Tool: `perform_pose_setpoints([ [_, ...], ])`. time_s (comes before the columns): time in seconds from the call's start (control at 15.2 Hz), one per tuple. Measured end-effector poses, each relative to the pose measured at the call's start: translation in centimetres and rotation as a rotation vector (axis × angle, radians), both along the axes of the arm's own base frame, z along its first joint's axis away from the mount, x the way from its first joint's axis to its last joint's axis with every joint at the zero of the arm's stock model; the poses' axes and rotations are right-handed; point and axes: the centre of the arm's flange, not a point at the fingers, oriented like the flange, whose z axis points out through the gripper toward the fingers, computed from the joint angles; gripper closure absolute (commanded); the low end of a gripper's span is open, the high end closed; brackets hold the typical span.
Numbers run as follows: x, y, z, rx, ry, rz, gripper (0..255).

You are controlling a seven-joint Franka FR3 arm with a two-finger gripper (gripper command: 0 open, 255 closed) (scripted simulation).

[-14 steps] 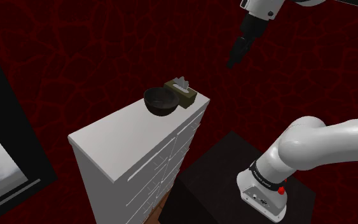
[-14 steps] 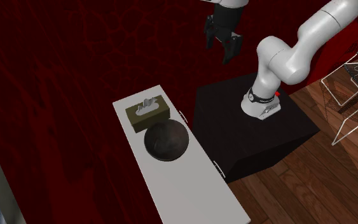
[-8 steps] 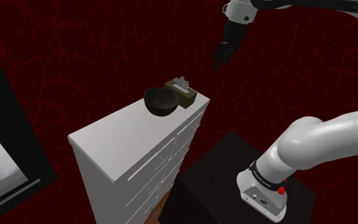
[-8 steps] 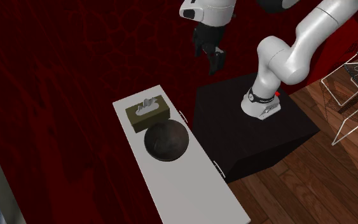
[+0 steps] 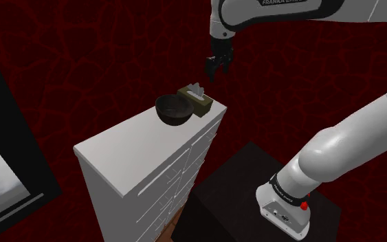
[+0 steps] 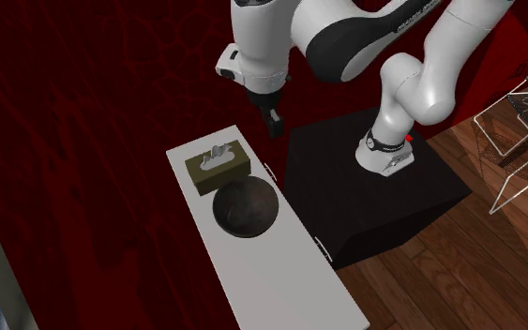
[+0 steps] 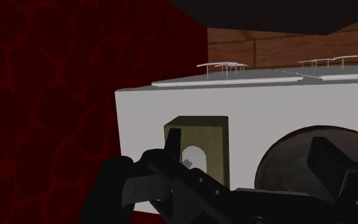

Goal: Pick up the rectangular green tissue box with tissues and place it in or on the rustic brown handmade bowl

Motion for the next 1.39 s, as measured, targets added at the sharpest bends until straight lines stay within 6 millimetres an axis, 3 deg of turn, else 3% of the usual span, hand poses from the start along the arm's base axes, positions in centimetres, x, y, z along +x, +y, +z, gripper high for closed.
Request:
perform_pose_setpoints([
  [0.79,13.8,-1.3,-12.2,-0.244,0.149,-0.114,0],
  [0.92,14.6,-2.0,-13.3,-0.261,0.159,-0.122,0],
  [1.39,13.7,-3.7,-16.7,-0.268,0.162,-0.124,0],
])
